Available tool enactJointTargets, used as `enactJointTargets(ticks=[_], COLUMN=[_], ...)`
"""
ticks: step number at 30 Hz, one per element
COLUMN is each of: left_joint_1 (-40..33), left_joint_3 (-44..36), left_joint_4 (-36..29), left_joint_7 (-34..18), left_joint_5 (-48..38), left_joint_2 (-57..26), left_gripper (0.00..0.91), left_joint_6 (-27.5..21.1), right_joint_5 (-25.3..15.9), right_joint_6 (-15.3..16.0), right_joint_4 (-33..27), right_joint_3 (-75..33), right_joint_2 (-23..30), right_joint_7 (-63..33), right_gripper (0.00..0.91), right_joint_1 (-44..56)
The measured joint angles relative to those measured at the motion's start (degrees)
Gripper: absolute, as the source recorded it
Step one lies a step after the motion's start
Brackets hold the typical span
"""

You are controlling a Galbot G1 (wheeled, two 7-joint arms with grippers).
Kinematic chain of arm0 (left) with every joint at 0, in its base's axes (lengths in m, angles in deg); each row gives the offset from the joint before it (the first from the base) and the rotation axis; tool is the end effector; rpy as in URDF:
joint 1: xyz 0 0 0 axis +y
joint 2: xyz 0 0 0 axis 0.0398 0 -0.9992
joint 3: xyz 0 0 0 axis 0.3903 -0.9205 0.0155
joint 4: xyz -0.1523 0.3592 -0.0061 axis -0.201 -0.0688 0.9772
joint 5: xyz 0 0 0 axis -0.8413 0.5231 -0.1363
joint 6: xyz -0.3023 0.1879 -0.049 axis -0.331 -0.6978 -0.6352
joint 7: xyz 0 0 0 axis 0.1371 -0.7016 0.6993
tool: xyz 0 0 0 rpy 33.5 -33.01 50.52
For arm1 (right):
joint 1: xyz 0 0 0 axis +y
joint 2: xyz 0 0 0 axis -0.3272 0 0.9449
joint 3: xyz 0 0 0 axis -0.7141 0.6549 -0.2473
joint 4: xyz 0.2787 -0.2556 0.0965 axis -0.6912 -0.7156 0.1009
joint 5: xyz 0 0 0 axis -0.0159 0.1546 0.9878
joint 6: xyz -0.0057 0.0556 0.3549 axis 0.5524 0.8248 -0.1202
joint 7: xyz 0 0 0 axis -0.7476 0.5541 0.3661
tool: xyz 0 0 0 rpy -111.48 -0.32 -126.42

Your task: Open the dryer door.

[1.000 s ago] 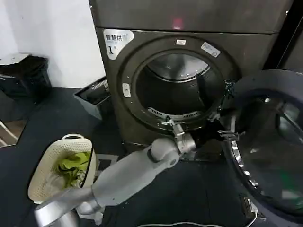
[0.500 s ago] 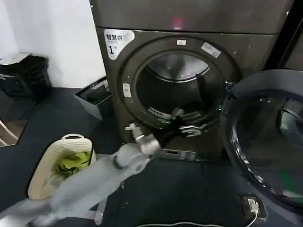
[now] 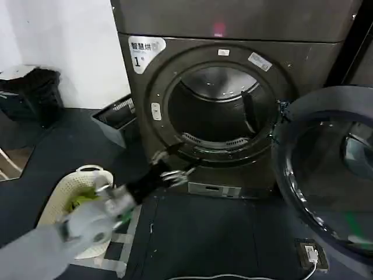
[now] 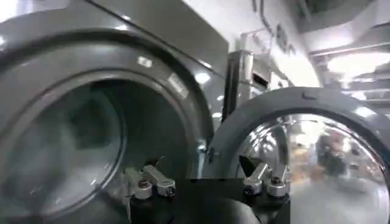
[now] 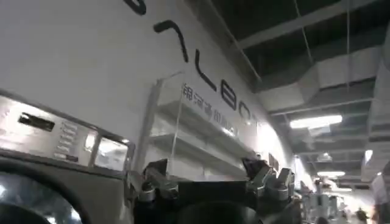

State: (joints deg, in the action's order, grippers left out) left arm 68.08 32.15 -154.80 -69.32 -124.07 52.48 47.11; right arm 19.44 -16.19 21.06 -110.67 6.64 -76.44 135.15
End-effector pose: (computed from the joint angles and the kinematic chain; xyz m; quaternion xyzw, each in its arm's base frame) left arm 0.3190 0.0732 -0.1946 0.4565 0.8841 -0.0868 0.0490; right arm -0.0353 -0.4611 -0.0457 0.4975 0.8226 -0.1956 0.1941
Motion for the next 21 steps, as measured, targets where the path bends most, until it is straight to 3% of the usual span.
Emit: enactJointTargets(ticks=[8,11,21], left_joint_1=[9.9,10.7,12.8], left_joint_3=[9.6,11.4,12.5], left_joint_4=[0.4,2.4,9.9], left_joint_7=[4.7,6.2,15.8], left_joint_5=[1.1,3.1,13.8], left_joint_2=[-13.8,-17.1,-25.0], left_gripper=[0.907,0.907,0.907], left_joint_6=[-8.1,-10.4,-24.8], right_joint_5=[-3.3,-3.5,-4.4], right_joint_6=[1.2,1.1,0.3], right_joint_4=[1.1,0.9,0.3], right_joint_3=[-1.6,-1.9,-2.1], right_joint_2=[-0.7,-1.2,-2.4], right_joint_7=[0.7,0.8,1.4], right_gripper=[0.907,0.907,0.907], right_joint_1=[-0.1,-0.1,-0.4])
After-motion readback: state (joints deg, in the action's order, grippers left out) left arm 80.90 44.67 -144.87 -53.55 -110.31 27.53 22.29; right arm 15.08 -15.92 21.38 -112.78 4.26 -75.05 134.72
